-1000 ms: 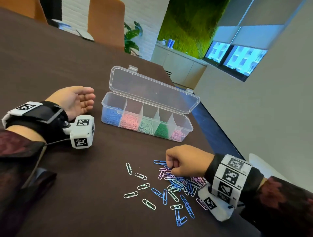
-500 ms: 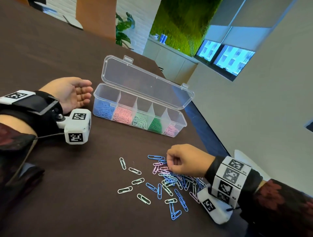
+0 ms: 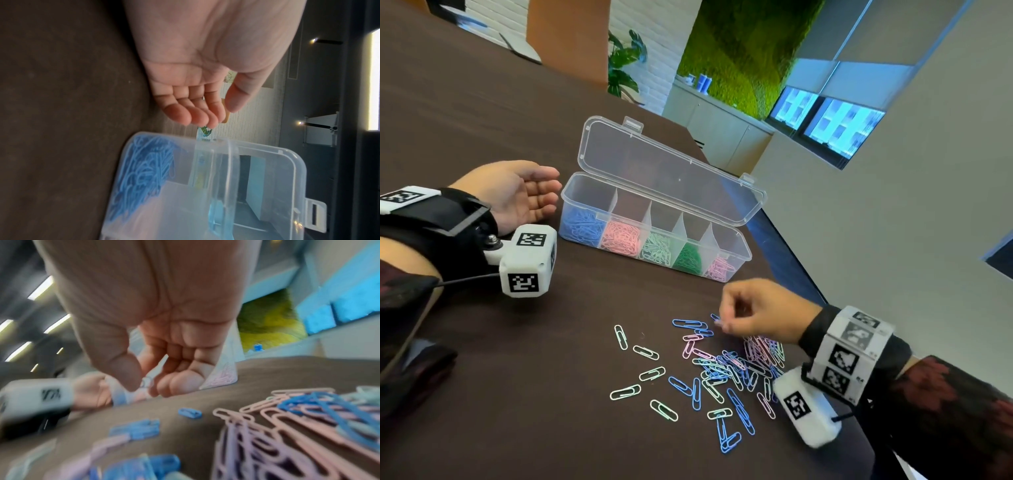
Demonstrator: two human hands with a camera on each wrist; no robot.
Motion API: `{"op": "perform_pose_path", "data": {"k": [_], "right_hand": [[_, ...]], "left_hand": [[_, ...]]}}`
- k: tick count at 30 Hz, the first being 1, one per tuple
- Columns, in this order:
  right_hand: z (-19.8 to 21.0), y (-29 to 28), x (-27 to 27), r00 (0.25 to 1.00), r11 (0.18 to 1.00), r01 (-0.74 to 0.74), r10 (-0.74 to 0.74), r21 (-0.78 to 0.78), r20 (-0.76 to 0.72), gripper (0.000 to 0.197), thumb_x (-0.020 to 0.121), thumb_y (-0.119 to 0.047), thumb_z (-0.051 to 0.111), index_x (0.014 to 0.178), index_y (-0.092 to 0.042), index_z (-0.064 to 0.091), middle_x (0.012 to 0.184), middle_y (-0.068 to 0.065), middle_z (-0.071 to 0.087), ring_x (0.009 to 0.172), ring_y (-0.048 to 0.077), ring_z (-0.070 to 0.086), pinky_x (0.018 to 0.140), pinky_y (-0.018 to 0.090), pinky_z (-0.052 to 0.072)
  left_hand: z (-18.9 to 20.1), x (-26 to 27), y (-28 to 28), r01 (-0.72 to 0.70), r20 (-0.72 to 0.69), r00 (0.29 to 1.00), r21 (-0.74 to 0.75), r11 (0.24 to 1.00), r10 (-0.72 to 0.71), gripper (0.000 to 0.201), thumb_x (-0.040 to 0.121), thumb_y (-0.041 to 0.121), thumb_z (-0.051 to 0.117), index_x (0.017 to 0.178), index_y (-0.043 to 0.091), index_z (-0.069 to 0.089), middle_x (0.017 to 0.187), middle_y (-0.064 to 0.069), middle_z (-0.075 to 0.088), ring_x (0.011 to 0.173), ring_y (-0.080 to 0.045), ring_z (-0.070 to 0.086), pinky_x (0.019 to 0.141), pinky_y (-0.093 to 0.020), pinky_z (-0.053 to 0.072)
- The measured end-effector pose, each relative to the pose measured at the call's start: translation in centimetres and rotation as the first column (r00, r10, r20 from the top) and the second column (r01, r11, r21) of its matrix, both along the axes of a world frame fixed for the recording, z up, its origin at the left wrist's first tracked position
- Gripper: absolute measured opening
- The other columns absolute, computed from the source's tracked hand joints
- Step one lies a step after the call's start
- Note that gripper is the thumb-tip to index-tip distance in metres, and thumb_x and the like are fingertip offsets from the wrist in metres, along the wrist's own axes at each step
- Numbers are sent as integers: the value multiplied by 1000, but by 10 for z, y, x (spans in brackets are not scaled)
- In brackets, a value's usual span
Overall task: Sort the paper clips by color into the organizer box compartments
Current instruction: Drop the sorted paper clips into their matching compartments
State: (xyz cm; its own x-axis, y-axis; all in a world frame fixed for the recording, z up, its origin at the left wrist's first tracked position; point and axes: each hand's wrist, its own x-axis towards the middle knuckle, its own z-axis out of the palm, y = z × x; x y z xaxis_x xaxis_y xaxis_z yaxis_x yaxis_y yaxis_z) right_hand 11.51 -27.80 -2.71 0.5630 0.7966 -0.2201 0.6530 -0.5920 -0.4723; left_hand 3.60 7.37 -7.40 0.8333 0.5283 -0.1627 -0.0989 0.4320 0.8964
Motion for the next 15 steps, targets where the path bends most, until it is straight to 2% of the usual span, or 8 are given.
{"op": "perform_pose_path", "data": {"k": [2,4,6,9,11,12,14,15], "right_hand": [[6,-8,8,964,949,174,-109,265,-241,24,81,10,64,73,-9,51,74,16,64,63,17,66,63,27,52],[11,-16,15,861,845,355,-130,400,-492,26,84,20,50,88,-6,52,67,5,61,53,13,60,51,22,50],[13,-26,19,735,760,498,-115,417,-668,34,80,19,45,101,-6,53,65,4,56,51,15,56,47,22,48],[9,-39,22,618,722,597,-137,349,-774,35,69,12,39,95,-5,55,66,4,53,51,14,52,44,22,44],[4,-42,23,631,751,598,-224,281,-743,28,66,5,44,88,-7,56,64,2,50,49,11,46,43,20,39],[2,-42,24,689,796,560,-294,229,-662,21,68,1,50,85,-10,58,62,-1,49,48,9,43,44,19,37],[1,-38,23,875,911,410,-382,36,-298,12,78,-3,59,80,-15,60,62,-6,51,46,3,43,46,16,35],[0,-36,22,931,937,343,-349,-72,-107,12,82,-5,60,80,-17,60,64,-10,53,47,-1,45,48,13,36]], "left_hand": [[0,0,1,5,-2,1000,-3,1000,-5,17,94,18,46,83,16,58,56,6,59,45,-5,55,47,-13,49],[0,0,1,6,-2,1000,-4,1000,-6,17,94,18,45,82,16,58,54,7,60,45,-4,55,47,-13,49],[0,1,1,5,-2,1000,-2,1000,-5,18,94,18,45,82,16,58,54,7,60,45,-4,55,47,-13,49],[-1,0,2,2,-1,1000,-3,1000,-2,18,94,18,44,83,16,58,55,6,60,47,-5,55,47,-14,49],[-1,0,1,1,-2,1000,-2,1000,-1,18,95,17,44,83,15,58,56,6,59,47,-5,55,47,-14,49],[-1,0,0,2,-4,1000,1,1000,-2,18,95,17,44,83,15,58,56,6,58,47,-5,55,47,-14,49],[-1,0,-1,6,-8,1000,8,1000,-6,18,95,17,44,83,14,58,56,5,58,47,-5,54,47,-14,50],[-1,0,-1,5,-10,1000,11,1000,-5,18,95,17,44,83,14,58,56,5,58,47,-5,54,47,-14,50]]}}
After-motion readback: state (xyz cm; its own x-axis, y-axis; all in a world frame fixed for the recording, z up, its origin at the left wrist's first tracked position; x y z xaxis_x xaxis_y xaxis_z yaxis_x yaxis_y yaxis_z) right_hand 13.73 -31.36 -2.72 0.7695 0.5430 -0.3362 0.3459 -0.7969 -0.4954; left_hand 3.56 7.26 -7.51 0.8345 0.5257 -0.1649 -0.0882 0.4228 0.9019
